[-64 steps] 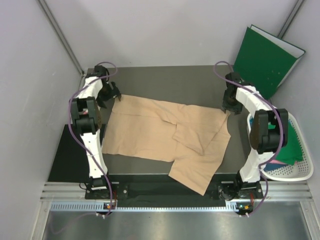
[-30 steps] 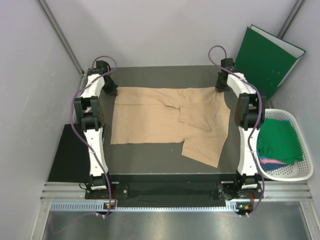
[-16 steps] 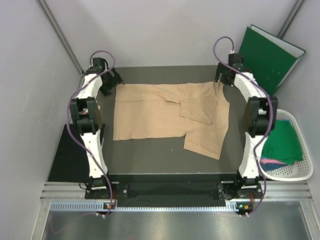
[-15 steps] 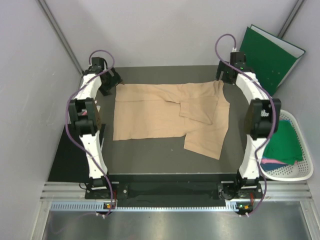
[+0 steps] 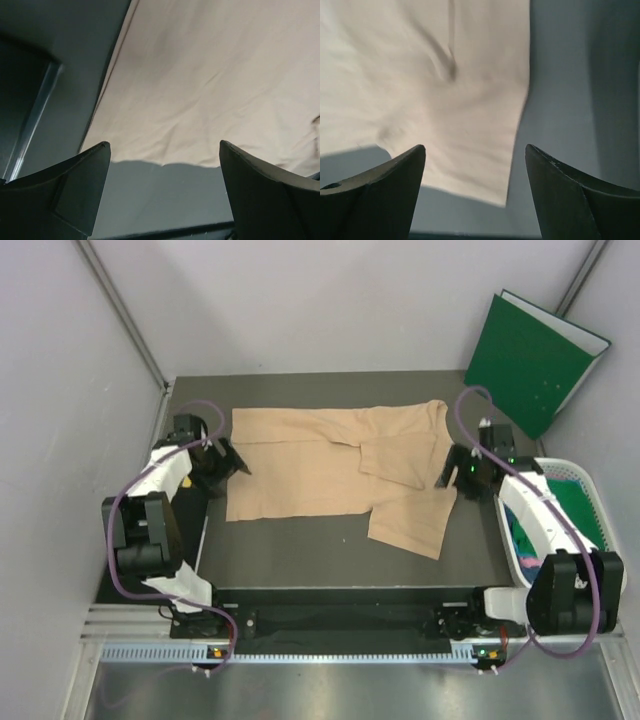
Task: Fold and stack the t-shirts
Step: Fold the flattened tshirt in 1/3 of the way, then grap the side of the flattened tshirt closest away from the robot with both arms, then fold the other side of the tshirt into a rectangle
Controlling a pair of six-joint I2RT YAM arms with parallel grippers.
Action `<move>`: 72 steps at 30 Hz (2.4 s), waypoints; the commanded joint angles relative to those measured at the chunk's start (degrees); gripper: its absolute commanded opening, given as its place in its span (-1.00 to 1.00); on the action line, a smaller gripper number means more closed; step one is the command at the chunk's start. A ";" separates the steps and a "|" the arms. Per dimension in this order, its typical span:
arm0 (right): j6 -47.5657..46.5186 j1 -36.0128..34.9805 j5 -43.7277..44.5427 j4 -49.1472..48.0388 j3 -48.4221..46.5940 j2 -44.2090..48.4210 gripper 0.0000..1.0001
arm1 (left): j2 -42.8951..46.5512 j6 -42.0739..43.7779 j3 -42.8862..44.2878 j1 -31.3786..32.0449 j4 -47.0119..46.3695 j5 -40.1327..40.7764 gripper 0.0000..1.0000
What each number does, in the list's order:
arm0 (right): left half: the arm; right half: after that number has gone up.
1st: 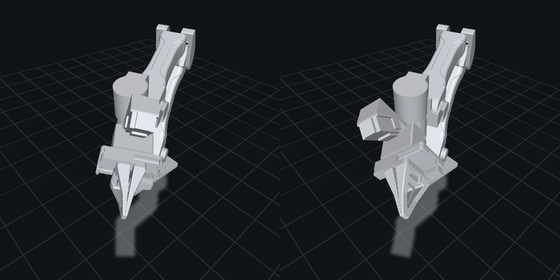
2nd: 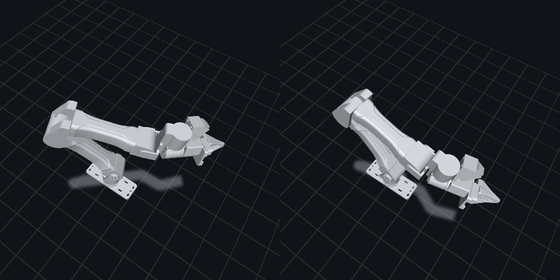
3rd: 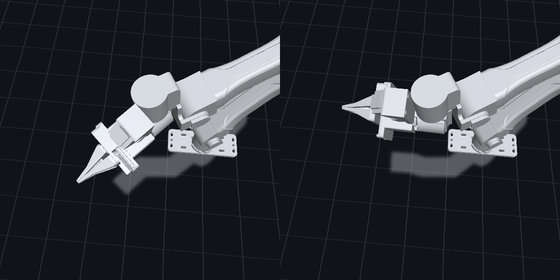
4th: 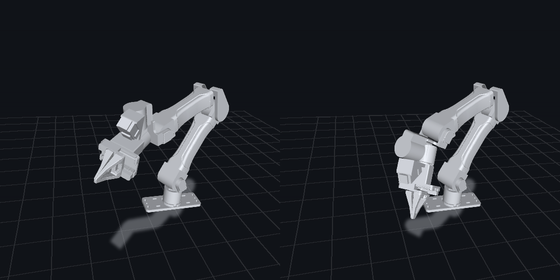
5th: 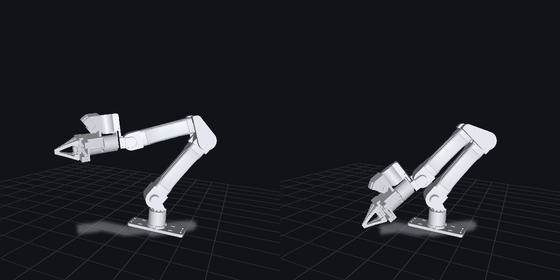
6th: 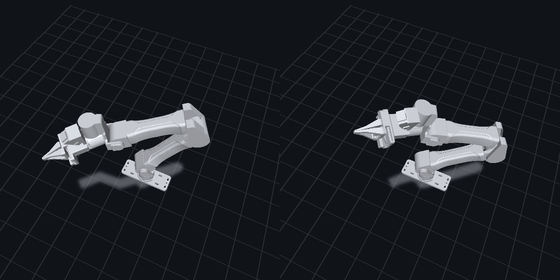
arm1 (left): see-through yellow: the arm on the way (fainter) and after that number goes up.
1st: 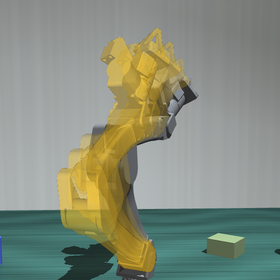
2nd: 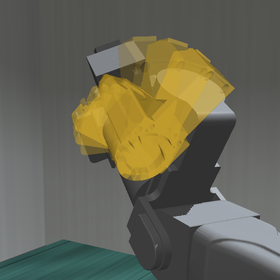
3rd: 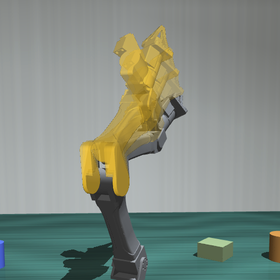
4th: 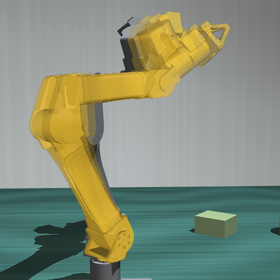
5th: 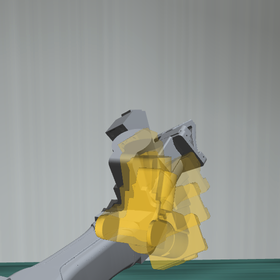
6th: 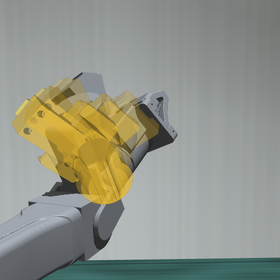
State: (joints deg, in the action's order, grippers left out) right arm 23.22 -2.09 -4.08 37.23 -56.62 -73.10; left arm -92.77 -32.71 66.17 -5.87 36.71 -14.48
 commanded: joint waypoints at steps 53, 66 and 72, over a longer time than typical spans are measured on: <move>16.15 -8.28 -4.63 -1.38 16.54 5.07 -1.00 | -7.24 2.04 -9.04 -0.90 1.52 9.64 -0.86; 10.53 -7.67 -1.73 3.90 4.51 8.42 -1.00 | 0.84 3.88 0.00 -1.16 11.10 8.94 -1.00; 6.14 -5.74 -0.93 2.06 -4.98 0.96 -1.00 | -2.58 2.92 7.65 -1.43 13.04 7.01 -1.00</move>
State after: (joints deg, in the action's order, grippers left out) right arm 33.30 -9.08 -6.55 41.30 -55.42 -67.90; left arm -94.89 -29.85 68.97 -6.76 47.86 -6.66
